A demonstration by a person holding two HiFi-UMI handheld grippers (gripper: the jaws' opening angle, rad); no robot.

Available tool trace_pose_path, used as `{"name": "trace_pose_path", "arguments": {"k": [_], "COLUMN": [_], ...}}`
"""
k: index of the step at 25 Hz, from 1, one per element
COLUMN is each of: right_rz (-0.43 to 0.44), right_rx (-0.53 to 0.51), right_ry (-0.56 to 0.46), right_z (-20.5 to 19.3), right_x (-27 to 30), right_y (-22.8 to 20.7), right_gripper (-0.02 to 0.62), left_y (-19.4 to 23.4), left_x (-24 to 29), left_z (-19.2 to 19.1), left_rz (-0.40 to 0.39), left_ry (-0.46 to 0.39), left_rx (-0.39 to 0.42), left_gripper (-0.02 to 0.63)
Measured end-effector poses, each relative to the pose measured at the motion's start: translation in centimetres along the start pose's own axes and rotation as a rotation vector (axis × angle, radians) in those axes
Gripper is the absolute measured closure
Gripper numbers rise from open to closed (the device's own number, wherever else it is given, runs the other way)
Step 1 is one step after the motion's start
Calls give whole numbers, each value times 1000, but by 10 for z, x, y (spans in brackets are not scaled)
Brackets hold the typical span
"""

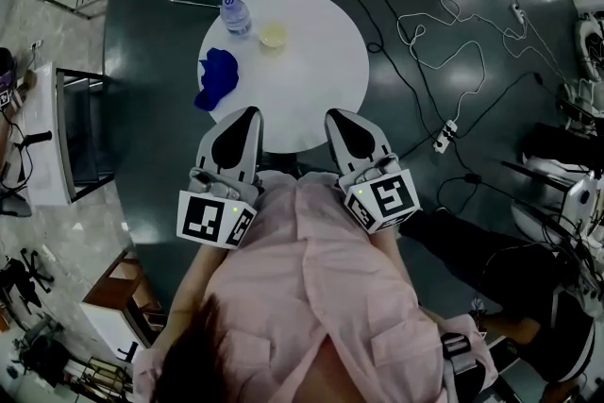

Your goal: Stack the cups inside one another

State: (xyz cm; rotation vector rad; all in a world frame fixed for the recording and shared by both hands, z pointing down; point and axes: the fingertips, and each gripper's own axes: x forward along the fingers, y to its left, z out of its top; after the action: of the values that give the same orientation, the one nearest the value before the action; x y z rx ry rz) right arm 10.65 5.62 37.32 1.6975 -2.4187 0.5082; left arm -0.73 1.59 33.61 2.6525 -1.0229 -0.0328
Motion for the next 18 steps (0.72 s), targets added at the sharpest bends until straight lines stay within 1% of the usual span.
{"name": "trace_pose_path", "arguments": {"k": [18], "right_rz": [-73], "right_rx": [9], "right_ry": [3], "right_z": [11], "right_x": [15], "right_y": [9], "right_gripper": [565], "left_y": [26], "left_x": [3], "left_z": [19], "left_rz": [-37], "left_ry": [8], "left_rx": [-8], "left_gripper": [591]}}
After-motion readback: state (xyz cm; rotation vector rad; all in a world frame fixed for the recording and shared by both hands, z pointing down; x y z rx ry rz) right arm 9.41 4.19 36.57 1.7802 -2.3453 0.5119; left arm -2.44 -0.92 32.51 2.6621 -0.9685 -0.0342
